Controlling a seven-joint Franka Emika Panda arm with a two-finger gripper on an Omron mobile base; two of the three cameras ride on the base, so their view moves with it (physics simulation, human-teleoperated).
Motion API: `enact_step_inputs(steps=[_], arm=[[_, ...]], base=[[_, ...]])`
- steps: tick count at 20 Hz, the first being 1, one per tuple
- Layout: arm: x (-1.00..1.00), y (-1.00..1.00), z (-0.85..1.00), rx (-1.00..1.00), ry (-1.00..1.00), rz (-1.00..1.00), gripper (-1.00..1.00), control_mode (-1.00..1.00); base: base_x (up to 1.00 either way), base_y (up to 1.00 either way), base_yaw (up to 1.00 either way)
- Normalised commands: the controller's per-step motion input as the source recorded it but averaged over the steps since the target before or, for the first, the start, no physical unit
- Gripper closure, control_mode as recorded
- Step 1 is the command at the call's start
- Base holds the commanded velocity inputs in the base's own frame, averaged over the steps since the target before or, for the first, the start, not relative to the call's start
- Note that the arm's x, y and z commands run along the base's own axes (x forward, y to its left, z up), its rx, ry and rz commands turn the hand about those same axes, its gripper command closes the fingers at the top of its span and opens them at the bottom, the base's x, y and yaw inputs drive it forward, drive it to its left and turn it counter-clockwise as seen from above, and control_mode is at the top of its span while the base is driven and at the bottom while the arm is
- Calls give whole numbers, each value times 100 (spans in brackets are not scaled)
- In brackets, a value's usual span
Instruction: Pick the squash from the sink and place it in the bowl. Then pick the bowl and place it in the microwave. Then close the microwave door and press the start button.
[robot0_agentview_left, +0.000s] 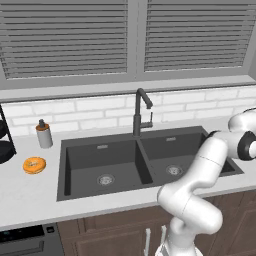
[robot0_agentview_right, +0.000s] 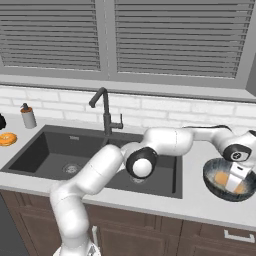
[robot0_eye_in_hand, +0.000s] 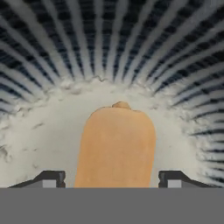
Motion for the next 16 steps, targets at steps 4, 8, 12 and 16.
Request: enact_step_inputs(steps=[4, 8, 12, 16], arm=[[-42, 26, 19, -1, -4, 0, -100, -100], [-59, 64, 19, -7, -10, 0, -100, -100], [-45, 64, 41, -11, -7, 0, -100, -100], [-32, 68, 37, -10, 0, 0, -100, -100]], base=[[0, 0, 0], [0, 0, 0], [0, 0, 0], [0, 0, 0]])
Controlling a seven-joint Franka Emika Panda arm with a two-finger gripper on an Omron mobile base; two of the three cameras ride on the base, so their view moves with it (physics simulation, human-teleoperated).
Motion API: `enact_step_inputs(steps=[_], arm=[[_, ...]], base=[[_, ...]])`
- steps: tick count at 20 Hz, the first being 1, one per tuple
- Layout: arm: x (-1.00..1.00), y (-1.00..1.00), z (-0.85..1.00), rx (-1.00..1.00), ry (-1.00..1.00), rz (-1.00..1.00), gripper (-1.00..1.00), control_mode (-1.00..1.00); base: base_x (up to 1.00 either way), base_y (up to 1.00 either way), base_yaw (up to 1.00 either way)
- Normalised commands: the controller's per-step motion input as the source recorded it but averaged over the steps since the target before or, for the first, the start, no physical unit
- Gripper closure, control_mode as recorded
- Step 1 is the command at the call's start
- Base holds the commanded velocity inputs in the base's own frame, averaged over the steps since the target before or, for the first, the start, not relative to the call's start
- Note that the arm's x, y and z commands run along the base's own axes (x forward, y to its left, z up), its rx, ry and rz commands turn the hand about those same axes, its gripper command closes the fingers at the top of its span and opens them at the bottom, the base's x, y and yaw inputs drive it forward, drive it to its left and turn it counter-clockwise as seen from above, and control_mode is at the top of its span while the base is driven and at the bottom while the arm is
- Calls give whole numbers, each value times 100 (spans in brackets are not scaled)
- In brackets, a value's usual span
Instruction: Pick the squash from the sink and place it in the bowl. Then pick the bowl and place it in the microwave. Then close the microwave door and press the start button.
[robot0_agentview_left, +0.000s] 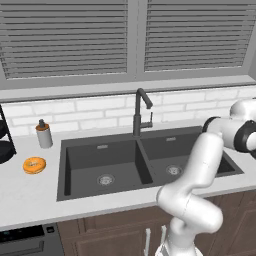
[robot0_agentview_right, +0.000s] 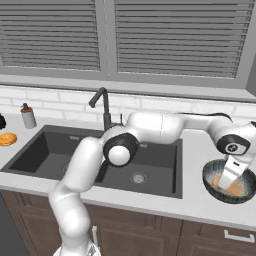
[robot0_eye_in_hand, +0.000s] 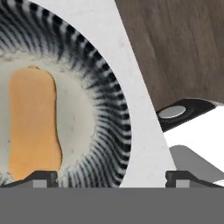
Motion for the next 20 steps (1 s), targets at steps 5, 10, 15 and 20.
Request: enact_step_inputs(steps=[5, 10, 15, 20], arm=[[-21, 61, 24, -8, 0, -5, -100, -100], [-7, 47, 15, -7, 0, -13, -100, -100], [-13, 2, 20, -3, 1, 8, -100, -100], [0, 39, 2, -16, 1, -14, -100, -100]], base=[[0, 0, 0], [0, 0, 0], [0, 0, 0], [0, 0, 0]])
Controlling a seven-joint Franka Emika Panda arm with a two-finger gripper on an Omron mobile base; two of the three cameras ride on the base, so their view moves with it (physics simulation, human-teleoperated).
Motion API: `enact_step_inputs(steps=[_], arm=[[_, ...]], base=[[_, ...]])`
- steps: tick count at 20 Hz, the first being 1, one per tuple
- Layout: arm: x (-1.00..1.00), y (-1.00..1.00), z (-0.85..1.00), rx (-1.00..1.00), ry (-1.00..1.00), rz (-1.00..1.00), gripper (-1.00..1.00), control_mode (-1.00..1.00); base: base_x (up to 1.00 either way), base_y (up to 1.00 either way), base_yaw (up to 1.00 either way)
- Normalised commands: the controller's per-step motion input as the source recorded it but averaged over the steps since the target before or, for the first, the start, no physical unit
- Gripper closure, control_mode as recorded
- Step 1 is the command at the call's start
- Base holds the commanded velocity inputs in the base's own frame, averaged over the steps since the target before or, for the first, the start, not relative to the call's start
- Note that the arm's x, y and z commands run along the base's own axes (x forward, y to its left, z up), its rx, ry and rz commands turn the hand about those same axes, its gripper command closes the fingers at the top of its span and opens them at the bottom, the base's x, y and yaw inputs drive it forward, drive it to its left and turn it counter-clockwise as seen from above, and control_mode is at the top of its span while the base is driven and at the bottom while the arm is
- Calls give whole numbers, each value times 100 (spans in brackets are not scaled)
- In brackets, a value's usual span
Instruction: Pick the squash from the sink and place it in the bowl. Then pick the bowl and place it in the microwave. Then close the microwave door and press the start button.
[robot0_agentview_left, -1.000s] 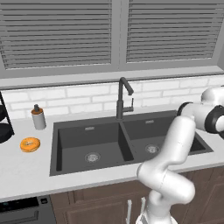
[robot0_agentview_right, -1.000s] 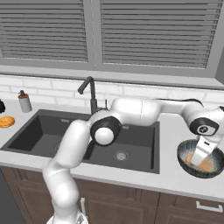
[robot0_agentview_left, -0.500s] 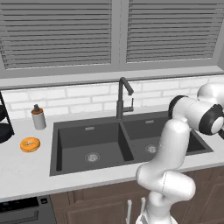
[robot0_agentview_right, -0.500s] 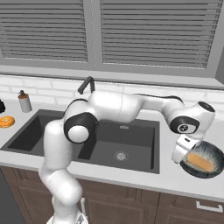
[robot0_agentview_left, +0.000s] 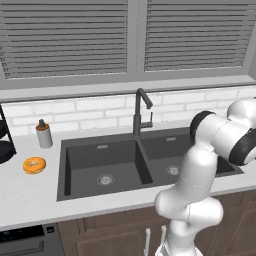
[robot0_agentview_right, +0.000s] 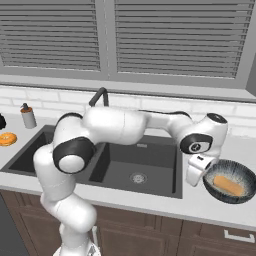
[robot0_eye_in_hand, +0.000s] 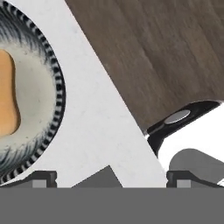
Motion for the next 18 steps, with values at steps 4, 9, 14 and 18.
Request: enact_step_inputs(steps=[4, 9, 14, 18], arm=[[16, 28, 0, -12, -6, -55, -100, -100], [27, 5, 5, -4, -3, -41, -100, -100], [36, -6, 4, 0, 3, -12, -100, -100], [32, -39, 0, 0, 0, -15, -100, -100]], base=[[0, 0, 0], [0, 0, 0], [0, 0, 0], [0, 0, 0]])
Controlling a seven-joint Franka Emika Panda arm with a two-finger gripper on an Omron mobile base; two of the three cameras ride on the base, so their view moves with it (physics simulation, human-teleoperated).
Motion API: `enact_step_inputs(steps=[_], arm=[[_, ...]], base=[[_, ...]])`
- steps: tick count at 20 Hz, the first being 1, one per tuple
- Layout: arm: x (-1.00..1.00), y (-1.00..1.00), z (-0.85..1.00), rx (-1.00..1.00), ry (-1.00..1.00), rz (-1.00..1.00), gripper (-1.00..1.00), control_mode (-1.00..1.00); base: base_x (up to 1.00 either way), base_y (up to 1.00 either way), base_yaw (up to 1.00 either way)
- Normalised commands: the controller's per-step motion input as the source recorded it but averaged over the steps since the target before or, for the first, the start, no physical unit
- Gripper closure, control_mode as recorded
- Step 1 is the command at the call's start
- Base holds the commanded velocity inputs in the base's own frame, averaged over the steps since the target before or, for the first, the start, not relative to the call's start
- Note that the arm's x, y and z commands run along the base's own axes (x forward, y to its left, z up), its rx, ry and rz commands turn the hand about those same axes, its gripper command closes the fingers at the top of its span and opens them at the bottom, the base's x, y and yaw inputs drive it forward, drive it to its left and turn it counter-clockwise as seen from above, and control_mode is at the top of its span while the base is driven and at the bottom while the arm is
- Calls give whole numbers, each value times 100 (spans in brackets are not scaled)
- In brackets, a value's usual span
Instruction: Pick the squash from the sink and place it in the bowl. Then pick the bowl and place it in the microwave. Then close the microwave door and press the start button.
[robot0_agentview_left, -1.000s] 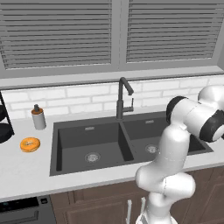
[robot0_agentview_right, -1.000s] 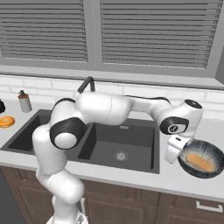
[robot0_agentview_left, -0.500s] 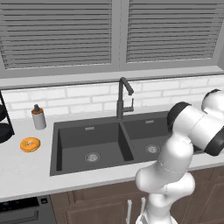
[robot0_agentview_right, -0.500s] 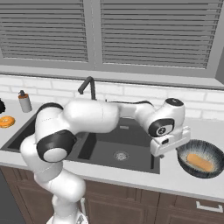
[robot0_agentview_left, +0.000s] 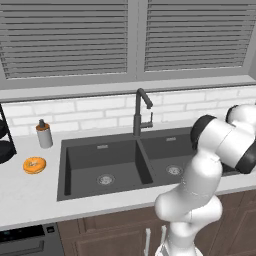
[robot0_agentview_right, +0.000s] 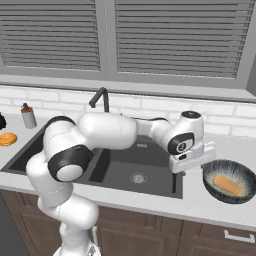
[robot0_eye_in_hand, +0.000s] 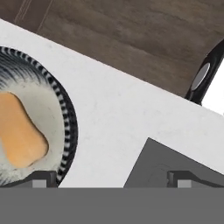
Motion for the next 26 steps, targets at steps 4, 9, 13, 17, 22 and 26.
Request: enact_step_inputs(steps=[4, 9, 13, 17, 22, 26], arm=[[8, -39, -2, 0, 0, -20, -100, -100], [5, -36, 0, 4, 0, -15, -100, -100], [13, -1, -9, 4, 0, -5, -100, -100], [26, -6, -19, 4, 0, 0, -100, -100], [30, -12, -18, 0, 0, 0, -100, -100], [26, -19, -17, 2, 0, 0, -100, -100]], base=[[0, 0, 0], [0, 0, 0], [0, 0, 0], [0, 0, 0], [0, 0, 0], [0, 0, 0]])
